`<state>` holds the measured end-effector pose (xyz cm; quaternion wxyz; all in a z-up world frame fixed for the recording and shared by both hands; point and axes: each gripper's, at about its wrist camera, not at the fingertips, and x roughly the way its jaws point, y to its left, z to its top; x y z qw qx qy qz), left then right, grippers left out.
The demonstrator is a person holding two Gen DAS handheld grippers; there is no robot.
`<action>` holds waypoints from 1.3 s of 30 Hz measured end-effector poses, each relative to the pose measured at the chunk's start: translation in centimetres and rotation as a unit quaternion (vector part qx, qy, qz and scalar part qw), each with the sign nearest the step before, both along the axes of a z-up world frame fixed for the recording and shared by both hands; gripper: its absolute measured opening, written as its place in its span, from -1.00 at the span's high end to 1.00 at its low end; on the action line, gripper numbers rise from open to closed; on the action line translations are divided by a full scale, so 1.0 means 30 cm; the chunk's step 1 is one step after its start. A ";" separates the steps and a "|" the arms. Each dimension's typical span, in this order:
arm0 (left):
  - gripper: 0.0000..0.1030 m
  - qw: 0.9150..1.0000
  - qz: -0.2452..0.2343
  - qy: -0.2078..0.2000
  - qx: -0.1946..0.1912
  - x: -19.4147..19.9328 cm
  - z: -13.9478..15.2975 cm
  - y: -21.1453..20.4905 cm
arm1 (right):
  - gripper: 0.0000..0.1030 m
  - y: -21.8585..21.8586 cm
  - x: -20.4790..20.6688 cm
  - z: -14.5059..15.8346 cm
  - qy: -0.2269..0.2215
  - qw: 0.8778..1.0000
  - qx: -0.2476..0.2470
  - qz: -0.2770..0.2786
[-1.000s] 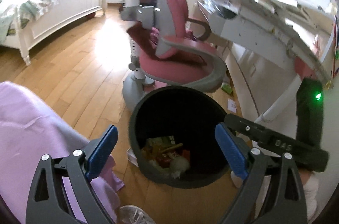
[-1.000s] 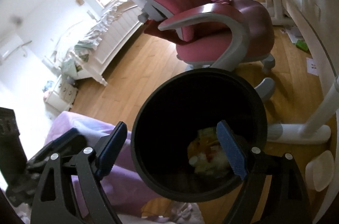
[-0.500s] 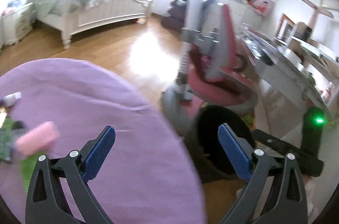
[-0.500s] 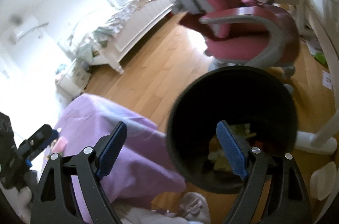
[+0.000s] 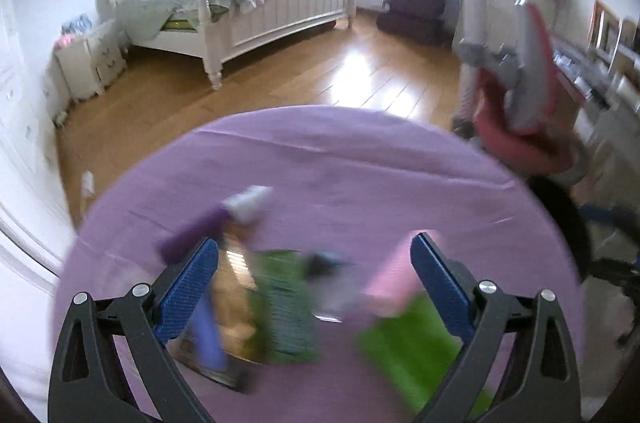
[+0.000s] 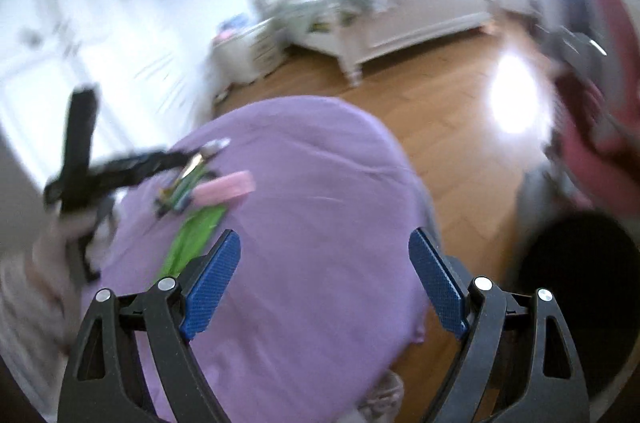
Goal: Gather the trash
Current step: 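Grasp the purple spray bottle with the left tool while the right tool grasps the pink hair roller, then carry the bottle and roller over the black bin and open both tools to drop them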
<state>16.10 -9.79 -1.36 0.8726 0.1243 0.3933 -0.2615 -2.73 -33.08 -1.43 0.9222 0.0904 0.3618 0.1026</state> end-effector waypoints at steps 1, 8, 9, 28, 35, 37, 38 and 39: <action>-0.72 1.000 -0.004 0.003 0.015 0.031 -0.009 0.015 | -0.65 0.056 0.040 0.008 0.000 0.999 -0.023 0.034; -0.40 0.995 -0.046 0.031 0.084 0.201 -0.101 0.080 | -0.55 0.299 0.272 0.021 -0.005 0.973 -0.135 0.185; -0.40 0.995 -0.052 0.034 0.082 0.213 -0.106 0.084 | -0.53 0.323 0.306 0.013 -0.002 0.969 -0.145 0.202; 0.40 0.997 0.035 0.066 -0.013 0.307 -0.152 0.157 | 0.41 0.404 0.588 -0.125 0.122 0.959 -0.087 0.241; 0.49 0.986 0.089 0.055 -0.129 0.249 -0.052 0.269 | 0.42 0.215 0.494 -0.058 0.114 0.979 0.079 0.152; 0.49 0.982 0.093 0.053 -0.153 0.228 -0.017 0.285 | 0.42 0.174 0.445 -0.027 0.099 0.979 0.114 0.135; 0.49 0.981 0.092 0.049 -0.164 0.210 0.008 0.288 | 0.42 0.155 0.417 -0.011 0.092 0.979 0.131 0.126; 0.49 0.980 0.092 0.046 -0.170 0.194 0.029 0.287 | 0.42 0.142 0.398 0.005 0.087 0.979 0.140 0.121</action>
